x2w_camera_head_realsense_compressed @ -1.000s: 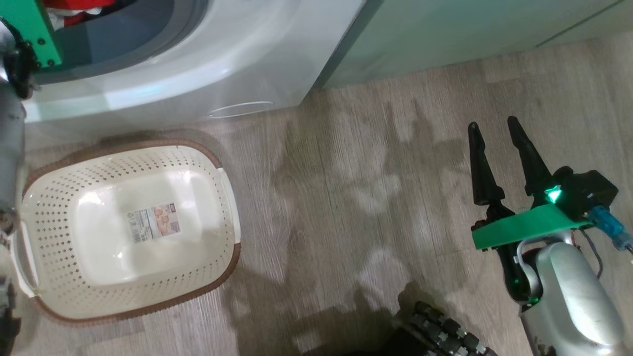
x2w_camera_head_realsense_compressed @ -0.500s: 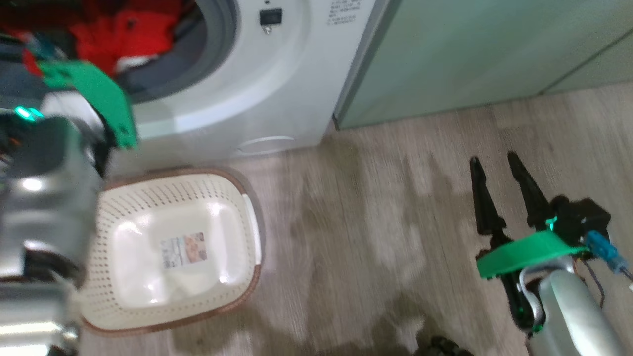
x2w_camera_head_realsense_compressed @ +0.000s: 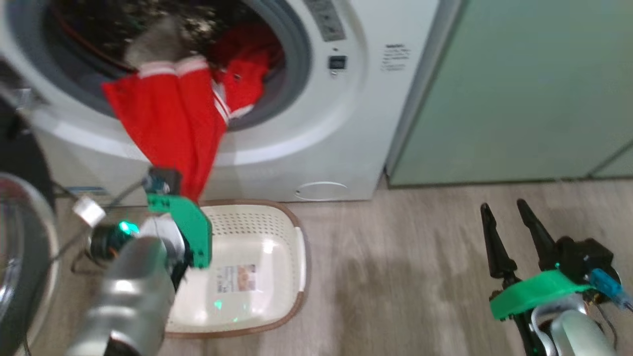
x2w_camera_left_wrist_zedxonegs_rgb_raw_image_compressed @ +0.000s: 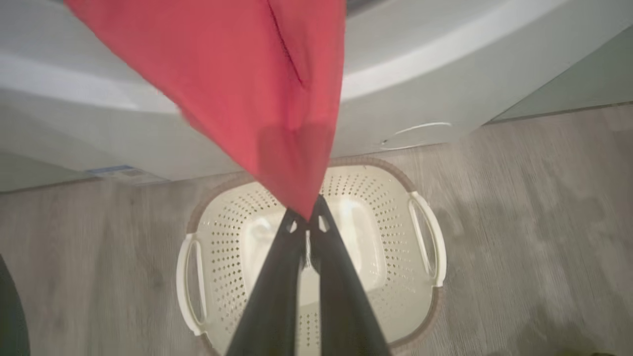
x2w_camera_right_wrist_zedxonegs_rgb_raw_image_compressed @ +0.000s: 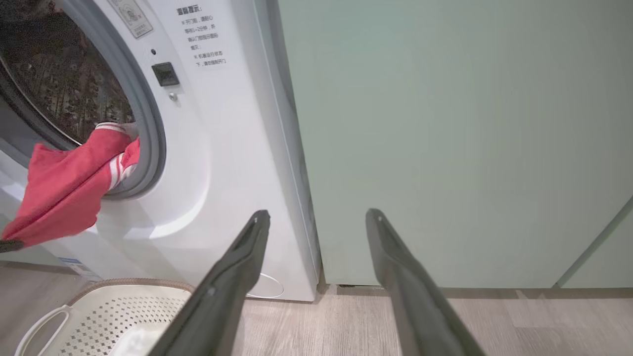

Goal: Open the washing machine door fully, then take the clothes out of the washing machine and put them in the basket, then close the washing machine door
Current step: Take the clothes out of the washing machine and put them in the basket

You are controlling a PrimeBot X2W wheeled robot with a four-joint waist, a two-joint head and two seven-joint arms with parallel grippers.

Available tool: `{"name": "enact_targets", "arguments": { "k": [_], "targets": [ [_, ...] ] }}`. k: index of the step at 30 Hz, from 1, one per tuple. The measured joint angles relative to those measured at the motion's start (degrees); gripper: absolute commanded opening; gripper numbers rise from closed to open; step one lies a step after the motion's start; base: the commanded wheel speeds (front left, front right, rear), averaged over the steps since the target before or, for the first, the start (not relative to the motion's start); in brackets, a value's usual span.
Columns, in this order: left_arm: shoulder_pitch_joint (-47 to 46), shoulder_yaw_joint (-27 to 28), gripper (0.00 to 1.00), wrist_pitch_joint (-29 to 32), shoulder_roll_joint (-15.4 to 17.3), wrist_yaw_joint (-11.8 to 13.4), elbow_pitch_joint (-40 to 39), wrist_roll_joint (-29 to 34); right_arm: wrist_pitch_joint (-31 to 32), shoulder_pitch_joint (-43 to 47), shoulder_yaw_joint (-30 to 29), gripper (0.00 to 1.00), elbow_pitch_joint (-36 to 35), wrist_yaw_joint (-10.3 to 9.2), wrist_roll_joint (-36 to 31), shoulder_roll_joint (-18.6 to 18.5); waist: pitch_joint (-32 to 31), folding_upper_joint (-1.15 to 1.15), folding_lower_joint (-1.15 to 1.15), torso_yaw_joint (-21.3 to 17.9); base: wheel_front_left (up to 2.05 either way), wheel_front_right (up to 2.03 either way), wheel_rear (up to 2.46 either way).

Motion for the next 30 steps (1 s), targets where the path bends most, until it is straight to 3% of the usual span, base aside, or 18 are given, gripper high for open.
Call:
{"name": "enact_targets", "arguments": {
  "k": [8,13,21,30],
  "targets": [
    [7.9,-2.85,0.0,-0.43,-0.96,-0.01,0.07,-3.0,0.0,2.03,0.25,1.0,0.19,0.0,-0.01,-0.68,-4.11,0.0,0.0,5.75,0.0,0.0,0.0],
    [12.76,-5.38,0.0,0.09,-1.09,-0.41,0.1,-5.76,0.0,2.02,0.59,1.0,0.13,0.0,0.0,-0.99,-5.07,0.0,0.0,7.36,0.0,0.0,0.0],
    [16.66,-11.05,0.0,2.79,-1.14,-0.41,-2.69,-14.0,0.0,1.52,1.05,1.0,-0.37,0.0,0.42,-1.97,-1.97,0.0,0.0,6.38,0.0,0.0,0.0],
    [9.33,-10.57,0.0,-2.42,-1.12,2.22,-1.63,-15.8,0.0,-2.83,0.81,1.0,-1.79,0.0,0.42,-2.89,5.28,0.0,0.0,3.99,0.0,0.0,0.0]
  ]
}}
